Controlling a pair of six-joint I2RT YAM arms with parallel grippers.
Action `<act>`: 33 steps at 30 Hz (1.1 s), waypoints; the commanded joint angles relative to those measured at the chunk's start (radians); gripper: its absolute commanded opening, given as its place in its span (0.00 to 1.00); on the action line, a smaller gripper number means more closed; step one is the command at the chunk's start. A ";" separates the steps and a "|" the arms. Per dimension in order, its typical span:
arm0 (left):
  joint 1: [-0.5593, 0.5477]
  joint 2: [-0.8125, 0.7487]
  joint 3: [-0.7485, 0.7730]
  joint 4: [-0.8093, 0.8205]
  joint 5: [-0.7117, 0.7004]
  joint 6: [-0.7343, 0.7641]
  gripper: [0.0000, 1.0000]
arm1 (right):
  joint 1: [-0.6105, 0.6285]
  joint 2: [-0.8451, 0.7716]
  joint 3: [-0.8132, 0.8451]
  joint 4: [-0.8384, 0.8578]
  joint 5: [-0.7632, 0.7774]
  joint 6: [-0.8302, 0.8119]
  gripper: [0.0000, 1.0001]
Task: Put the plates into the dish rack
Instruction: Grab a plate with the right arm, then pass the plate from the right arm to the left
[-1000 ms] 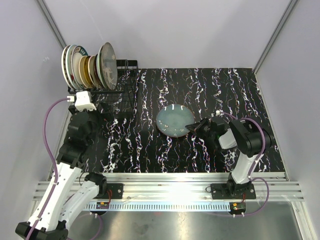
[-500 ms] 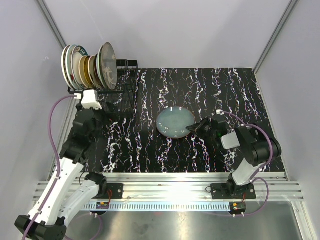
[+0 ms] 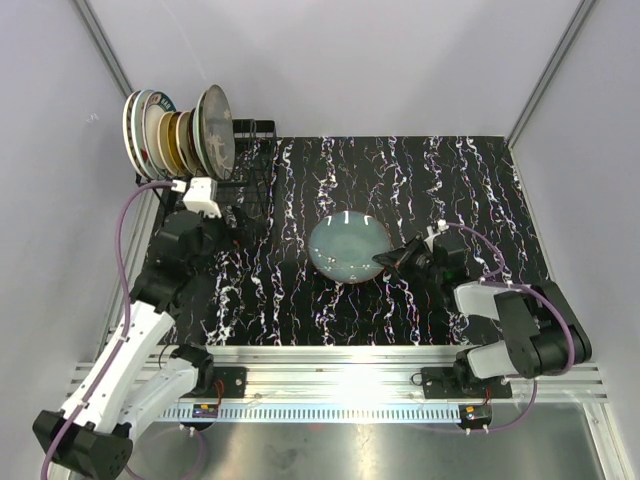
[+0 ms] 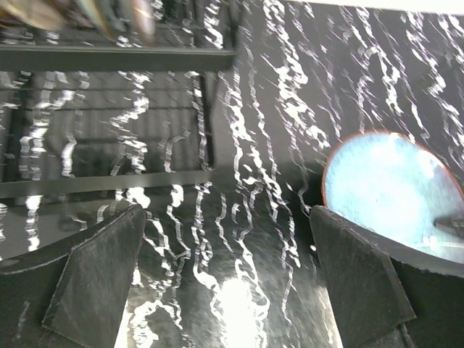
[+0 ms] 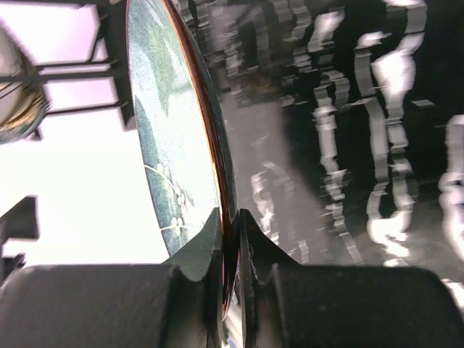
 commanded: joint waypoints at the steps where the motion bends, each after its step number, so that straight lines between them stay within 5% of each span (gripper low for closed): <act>1: -0.005 0.039 0.034 0.066 0.134 -0.029 0.99 | -0.002 -0.120 0.023 0.141 -0.142 0.034 0.00; 10: 0.001 0.199 0.057 0.116 0.456 -0.098 0.99 | 0.002 -0.347 0.052 -0.046 -0.225 -0.075 0.00; 20: 0.008 0.320 0.052 0.219 0.771 -0.171 0.85 | 0.008 -0.464 0.089 -0.206 -0.245 -0.191 0.00; 33: -0.017 0.438 0.086 0.133 0.768 -0.158 0.69 | 0.091 -0.421 0.115 -0.104 -0.255 -0.176 0.00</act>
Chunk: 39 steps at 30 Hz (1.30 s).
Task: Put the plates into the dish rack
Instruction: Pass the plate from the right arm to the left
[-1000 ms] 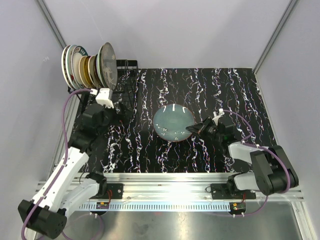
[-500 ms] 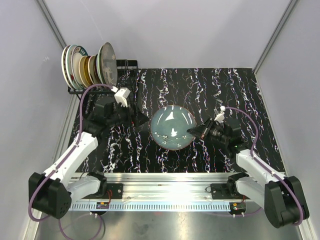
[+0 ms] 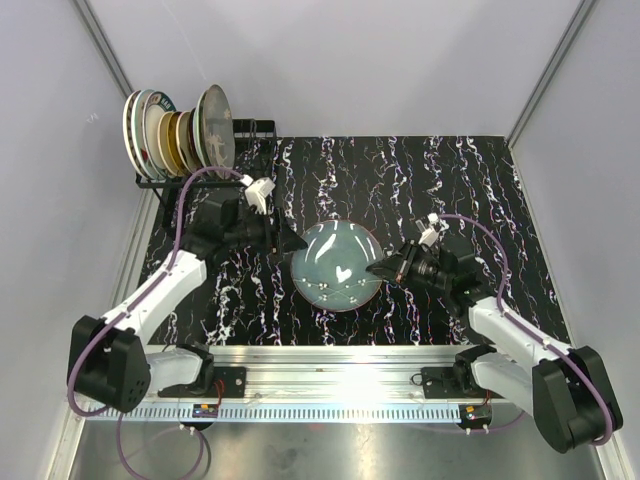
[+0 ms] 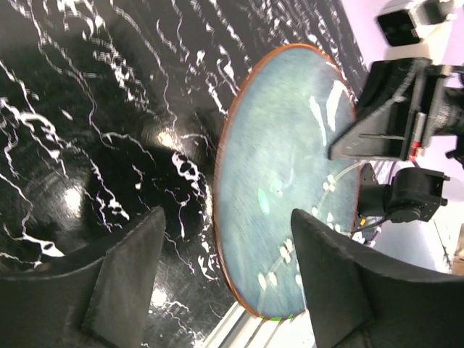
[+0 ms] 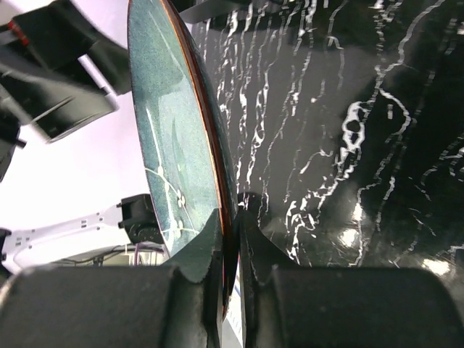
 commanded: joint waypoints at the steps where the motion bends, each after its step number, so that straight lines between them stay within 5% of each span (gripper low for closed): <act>1: -0.012 0.032 0.059 -0.027 0.009 0.009 0.65 | 0.024 -0.009 0.091 0.201 -0.060 0.028 0.00; 8: -0.036 0.061 0.046 0.051 0.147 -0.033 0.38 | 0.052 0.017 0.090 0.245 -0.023 0.031 0.00; 9: -0.038 0.063 0.045 0.059 0.161 -0.041 0.26 | 0.055 0.020 0.090 0.247 -0.018 0.028 0.00; 13: -0.038 0.064 0.030 0.124 0.251 -0.079 0.01 | 0.061 0.044 0.096 0.251 0.000 0.016 0.00; 17: -0.042 0.053 0.025 0.152 0.272 -0.087 0.00 | 0.059 0.054 0.111 0.230 0.012 -0.001 0.05; 25: -0.044 0.000 0.039 0.043 0.079 -0.015 0.00 | 0.059 0.063 0.113 0.201 0.031 -0.012 0.30; 39: -0.044 0.017 0.059 -0.027 -0.027 0.020 0.00 | 0.059 0.080 0.106 0.202 0.023 -0.004 0.44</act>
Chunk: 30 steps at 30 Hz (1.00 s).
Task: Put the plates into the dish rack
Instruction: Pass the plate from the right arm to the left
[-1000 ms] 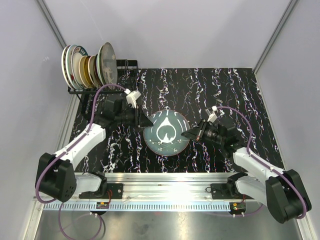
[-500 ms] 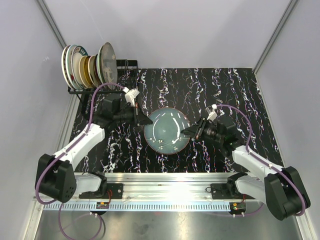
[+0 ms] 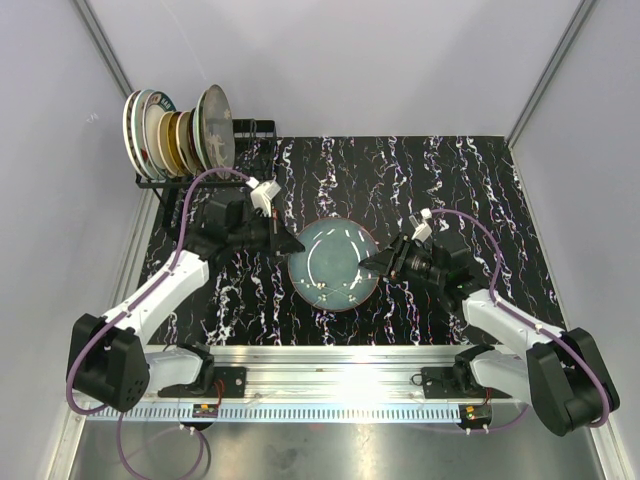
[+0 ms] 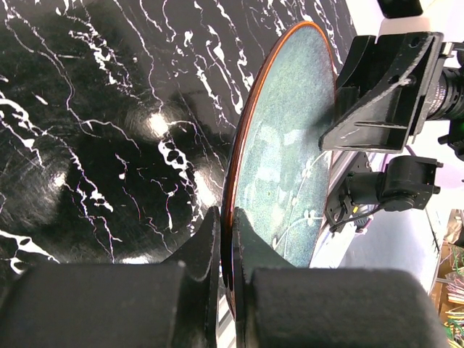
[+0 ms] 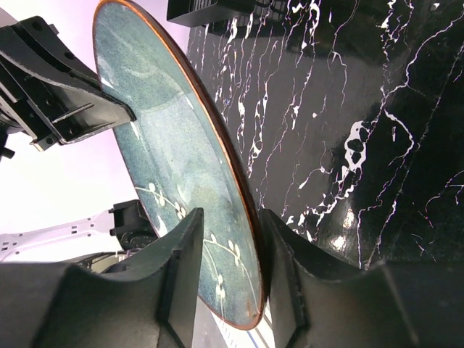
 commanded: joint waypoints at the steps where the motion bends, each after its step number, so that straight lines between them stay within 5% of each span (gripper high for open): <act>1: -0.003 -0.002 0.048 -0.007 -0.031 0.031 0.00 | 0.013 -0.014 0.065 0.127 -0.013 0.018 0.45; 15: 0.030 -0.034 0.051 -0.024 -0.076 0.024 0.00 | 0.013 -0.022 0.054 0.091 -0.006 0.001 0.53; 25: 0.050 -0.086 0.091 -0.122 -0.264 0.065 0.00 | 0.012 -0.026 0.028 0.037 0.043 -0.020 0.68; 30: 0.069 -0.157 0.105 -0.175 -0.361 0.083 0.00 | 0.012 -0.065 0.048 -0.125 0.123 -0.083 0.85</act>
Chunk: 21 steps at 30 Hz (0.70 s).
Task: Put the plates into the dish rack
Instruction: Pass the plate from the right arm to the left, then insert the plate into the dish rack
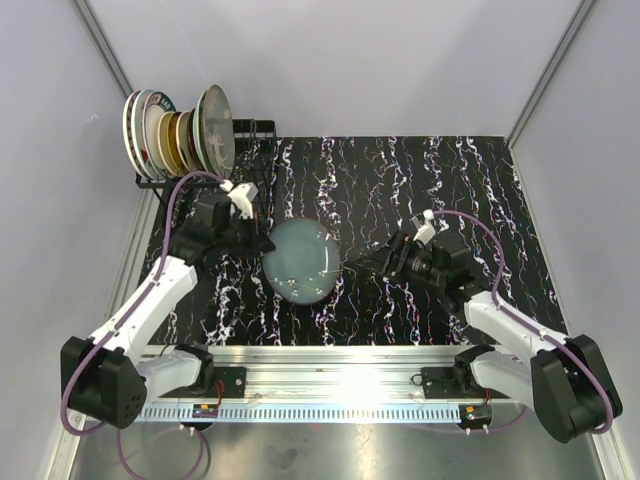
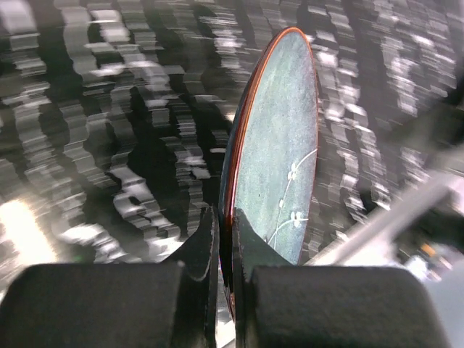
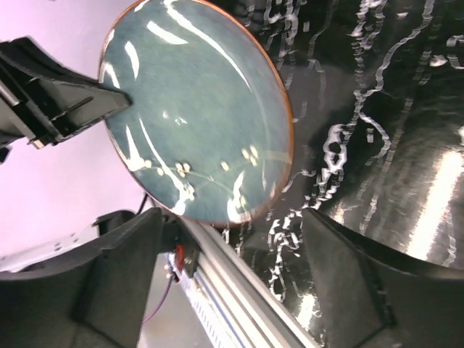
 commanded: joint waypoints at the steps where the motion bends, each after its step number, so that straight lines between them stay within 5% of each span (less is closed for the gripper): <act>1: 0.020 -0.098 0.086 0.030 -0.115 0.022 0.00 | 0.004 -0.054 0.048 -0.092 0.092 -0.063 0.88; 14: 0.019 -0.223 0.191 -0.092 -0.327 0.104 0.00 | 0.004 -0.047 0.040 -0.138 0.110 -0.103 0.91; 21: 0.016 -0.211 0.513 -0.139 -0.453 0.160 0.00 | 0.006 -0.025 0.060 -0.123 0.070 -0.126 0.88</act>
